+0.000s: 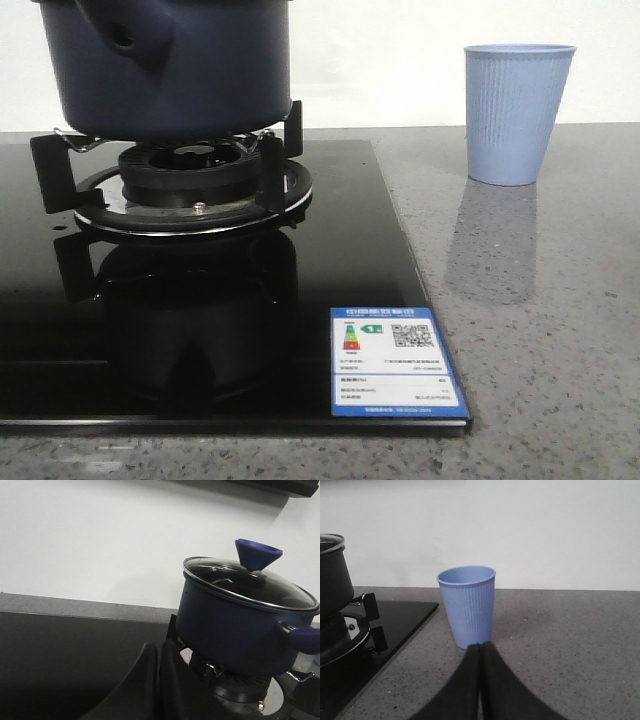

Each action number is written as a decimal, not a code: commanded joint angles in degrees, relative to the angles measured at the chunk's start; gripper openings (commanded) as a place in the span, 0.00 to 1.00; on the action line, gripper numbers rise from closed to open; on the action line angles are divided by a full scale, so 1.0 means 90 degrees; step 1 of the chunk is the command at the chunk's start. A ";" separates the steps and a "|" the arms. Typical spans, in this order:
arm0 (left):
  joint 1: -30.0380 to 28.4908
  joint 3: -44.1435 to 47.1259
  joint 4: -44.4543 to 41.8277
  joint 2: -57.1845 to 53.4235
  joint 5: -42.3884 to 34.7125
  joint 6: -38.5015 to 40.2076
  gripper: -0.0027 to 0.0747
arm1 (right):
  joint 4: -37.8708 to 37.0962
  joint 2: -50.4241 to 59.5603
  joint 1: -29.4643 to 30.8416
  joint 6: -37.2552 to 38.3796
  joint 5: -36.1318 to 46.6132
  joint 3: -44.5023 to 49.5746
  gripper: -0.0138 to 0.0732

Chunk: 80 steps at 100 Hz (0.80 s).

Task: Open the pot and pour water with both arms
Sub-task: 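Release the lid knob and retract the left gripper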

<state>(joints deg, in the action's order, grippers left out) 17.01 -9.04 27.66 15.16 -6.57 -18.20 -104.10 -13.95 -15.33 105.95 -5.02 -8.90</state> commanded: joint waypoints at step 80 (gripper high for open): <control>-0.1135 0.0459 -0.2580 -0.1660 0.1091 0.1918 0.01 | -0.0265 -0.0032 0.0004 -0.0037 -0.0170 -0.0179 0.07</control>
<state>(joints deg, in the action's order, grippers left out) 8.65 -5.79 8.38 3.04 4.95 -6.60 -104.10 -13.95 -15.33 105.95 -5.02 -8.90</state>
